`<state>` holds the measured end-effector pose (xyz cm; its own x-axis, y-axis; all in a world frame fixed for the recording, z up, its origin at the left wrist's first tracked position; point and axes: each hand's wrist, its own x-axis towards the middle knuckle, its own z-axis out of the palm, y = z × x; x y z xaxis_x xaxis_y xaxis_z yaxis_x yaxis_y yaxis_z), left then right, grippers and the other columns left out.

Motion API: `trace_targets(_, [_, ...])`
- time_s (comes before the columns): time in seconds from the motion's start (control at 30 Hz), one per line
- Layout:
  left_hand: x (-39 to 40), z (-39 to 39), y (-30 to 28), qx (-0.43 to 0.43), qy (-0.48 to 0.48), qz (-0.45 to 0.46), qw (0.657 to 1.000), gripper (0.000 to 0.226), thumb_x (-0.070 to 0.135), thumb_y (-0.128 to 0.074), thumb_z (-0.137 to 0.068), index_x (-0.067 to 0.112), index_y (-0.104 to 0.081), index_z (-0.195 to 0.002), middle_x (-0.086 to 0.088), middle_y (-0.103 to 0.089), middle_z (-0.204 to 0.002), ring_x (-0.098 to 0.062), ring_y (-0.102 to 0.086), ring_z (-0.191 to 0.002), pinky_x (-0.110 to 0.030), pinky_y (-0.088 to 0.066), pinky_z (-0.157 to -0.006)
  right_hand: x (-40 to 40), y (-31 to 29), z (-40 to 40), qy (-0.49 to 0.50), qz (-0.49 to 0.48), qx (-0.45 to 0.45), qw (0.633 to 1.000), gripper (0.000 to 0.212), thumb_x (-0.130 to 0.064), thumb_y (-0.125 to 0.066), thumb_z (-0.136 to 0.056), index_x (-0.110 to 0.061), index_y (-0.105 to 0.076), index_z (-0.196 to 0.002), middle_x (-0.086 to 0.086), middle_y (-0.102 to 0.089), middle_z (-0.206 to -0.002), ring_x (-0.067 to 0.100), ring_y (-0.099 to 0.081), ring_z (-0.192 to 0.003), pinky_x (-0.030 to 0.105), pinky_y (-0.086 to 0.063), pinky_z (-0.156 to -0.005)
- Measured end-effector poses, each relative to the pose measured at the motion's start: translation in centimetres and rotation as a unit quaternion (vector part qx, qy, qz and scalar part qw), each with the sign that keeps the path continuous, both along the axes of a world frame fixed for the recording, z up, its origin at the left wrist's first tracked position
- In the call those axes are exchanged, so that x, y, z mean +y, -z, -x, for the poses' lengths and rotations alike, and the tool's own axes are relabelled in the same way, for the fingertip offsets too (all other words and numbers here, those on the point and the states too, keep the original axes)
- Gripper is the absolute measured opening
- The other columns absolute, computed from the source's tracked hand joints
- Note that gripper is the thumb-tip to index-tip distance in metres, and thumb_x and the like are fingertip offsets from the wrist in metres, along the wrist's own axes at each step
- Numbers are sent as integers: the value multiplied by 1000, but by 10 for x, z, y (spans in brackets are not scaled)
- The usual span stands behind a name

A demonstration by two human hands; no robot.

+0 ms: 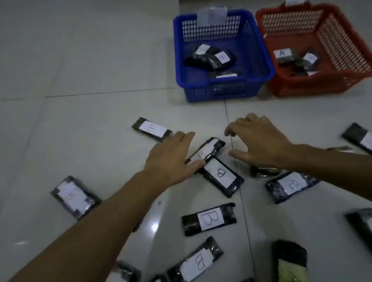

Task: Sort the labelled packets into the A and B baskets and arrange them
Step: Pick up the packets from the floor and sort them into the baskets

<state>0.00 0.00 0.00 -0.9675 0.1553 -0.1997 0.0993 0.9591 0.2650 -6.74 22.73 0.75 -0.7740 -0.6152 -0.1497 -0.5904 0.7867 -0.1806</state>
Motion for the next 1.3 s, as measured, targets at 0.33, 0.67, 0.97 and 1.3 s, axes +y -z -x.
trace_targets(0.33, [29,24,45,-85,-129,-120,981,65,33,-76,-77,20,-45,-132,-5,-44,-126,-27,-54,-111,-41,-46,-93,-18,27,-41,-16,-200,5,980,72,-78,-49,-80,-19,-59,-120,6,-45,-124,27,-34,-115,44,-30,-95])
trace_targets(0.67, [-5,62,-21,58,-222,-273,934,61,16,-77,-76,24,-45,-127,-1,-41,-113,-9,-51,-84,-10,-42,-51,9,-20,5,158,195,-121,961,31,-39,-74,-81,-31,-48,-94,-12,-64,-92,5,-61,-74,26,-46,-61])
trace_targets(0.97, [16,152,-48,126,-232,-344,901,47,13,-63,-87,21,-46,-130,-3,-58,-118,-19,-61,-95,-30,-54,-68,25,-66,169,289,308,23,906,24,-11,-66,-90,-15,-52,-108,6,-67,-108,17,-63,-90,11,-40,-53])
trace_targets(1.3, [58,249,-21,81,-217,-338,912,45,12,-60,-95,15,-43,-136,-3,-57,-127,-19,-54,-114,-28,-46,-92,3,-28,252,346,200,-49,915,32,-3,-68,-86,-9,-59,-116,13,-61,-117,32,-64,-101,45,-58,-85])
